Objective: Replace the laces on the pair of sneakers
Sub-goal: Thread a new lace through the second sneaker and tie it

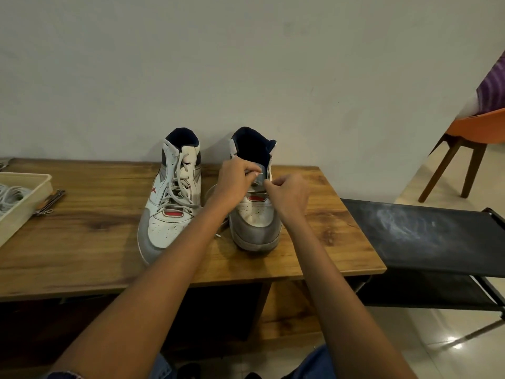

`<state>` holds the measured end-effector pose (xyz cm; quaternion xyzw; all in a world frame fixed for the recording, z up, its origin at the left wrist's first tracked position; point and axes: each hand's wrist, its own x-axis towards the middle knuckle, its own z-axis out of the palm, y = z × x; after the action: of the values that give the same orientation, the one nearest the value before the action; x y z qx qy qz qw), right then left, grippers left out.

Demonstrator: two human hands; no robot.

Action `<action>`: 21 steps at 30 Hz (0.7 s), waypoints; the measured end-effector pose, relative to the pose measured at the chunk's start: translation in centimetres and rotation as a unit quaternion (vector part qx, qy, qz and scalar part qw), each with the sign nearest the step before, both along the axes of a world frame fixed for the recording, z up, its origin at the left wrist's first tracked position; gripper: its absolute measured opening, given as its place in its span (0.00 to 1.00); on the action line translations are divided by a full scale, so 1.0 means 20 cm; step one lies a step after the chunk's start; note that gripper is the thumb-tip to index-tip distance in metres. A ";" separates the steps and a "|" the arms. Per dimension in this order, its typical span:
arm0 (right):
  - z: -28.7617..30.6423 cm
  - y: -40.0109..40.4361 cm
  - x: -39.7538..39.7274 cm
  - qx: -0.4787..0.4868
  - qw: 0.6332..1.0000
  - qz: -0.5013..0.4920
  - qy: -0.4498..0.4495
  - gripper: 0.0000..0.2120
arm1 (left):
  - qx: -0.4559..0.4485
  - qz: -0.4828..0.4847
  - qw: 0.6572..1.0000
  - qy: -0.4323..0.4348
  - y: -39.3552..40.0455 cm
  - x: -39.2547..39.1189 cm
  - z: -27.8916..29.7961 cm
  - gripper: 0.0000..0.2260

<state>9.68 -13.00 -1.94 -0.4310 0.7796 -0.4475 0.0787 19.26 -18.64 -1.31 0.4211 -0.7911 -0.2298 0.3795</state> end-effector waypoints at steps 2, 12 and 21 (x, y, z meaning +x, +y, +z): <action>0.00 0.01 0.00 -0.013 1.000 -0.004 -0.009 0.12 | -0.011 0.007 1.000 -0.004 0.00 -0.02 0.00 0.08; -0.03 0.00 -0.09 -0.027 0.978 0.047 -0.204 0.09 | -0.028 0.014 0.998 -0.059 0.03 -0.07 -0.04 0.08; -0.02 0.01 -0.10 -0.034 0.963 0.060 -0.262 0.10 | -0.010 0.027 0.996 -0.081 0.04 -0.06 -0.02 0.08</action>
<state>7.69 -12.85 -2.33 -0.3475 0.6885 -0.5655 0.2923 18.03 -17.91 -1.77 0.4555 -0.8102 -0.1765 0.3240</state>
